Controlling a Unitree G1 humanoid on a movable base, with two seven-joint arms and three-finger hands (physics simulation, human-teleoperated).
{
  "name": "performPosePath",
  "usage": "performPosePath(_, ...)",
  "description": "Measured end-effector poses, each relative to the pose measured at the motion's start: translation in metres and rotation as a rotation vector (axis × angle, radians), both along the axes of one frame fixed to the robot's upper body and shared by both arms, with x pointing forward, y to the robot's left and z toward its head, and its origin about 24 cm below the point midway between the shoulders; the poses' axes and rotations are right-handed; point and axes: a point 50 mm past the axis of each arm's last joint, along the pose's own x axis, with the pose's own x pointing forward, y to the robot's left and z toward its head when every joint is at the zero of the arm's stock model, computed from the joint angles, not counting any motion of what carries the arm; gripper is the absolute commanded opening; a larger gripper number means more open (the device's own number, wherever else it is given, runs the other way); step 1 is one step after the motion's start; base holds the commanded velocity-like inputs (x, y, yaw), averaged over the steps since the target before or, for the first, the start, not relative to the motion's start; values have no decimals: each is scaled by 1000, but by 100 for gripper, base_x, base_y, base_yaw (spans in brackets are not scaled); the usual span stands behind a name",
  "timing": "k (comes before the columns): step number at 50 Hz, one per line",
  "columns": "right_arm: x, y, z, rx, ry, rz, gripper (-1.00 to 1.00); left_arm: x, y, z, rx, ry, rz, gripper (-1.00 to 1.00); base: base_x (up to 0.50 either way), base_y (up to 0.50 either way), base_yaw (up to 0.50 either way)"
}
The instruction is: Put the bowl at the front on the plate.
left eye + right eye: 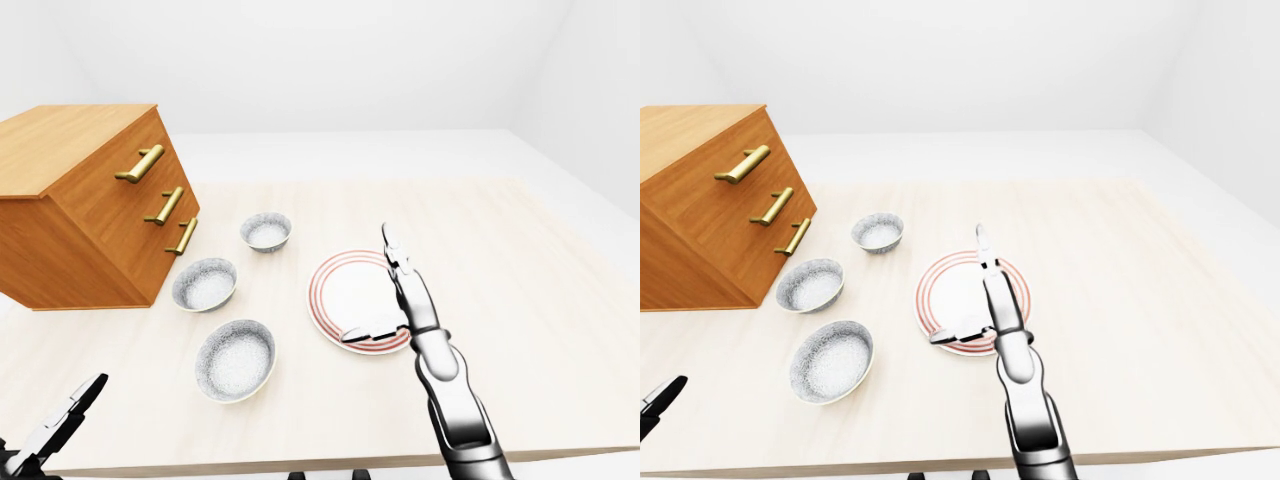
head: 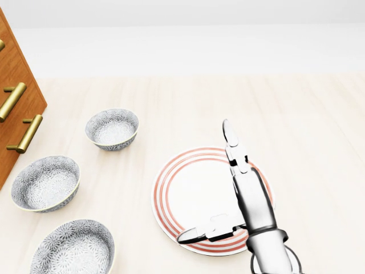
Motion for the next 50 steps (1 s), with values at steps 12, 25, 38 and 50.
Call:
performPosePath(12,-5,54,36,-396,-173,232,100,0,0,2,4,-7,2,100,0,0,0)
performPosePath(25,-17,87,59,-839,-217,333,100,-1,1,4,10,-14,2,100,0,0,0)
performPosePath(38,-23,97,67,-1120,-161,265,100,-2,1,6,18,-20,2,100,0,0,0)
performPosePath(50,-25,100,73,-1200,-164,190,100,-1,0,2,6,-10,0,100,0,0,0)
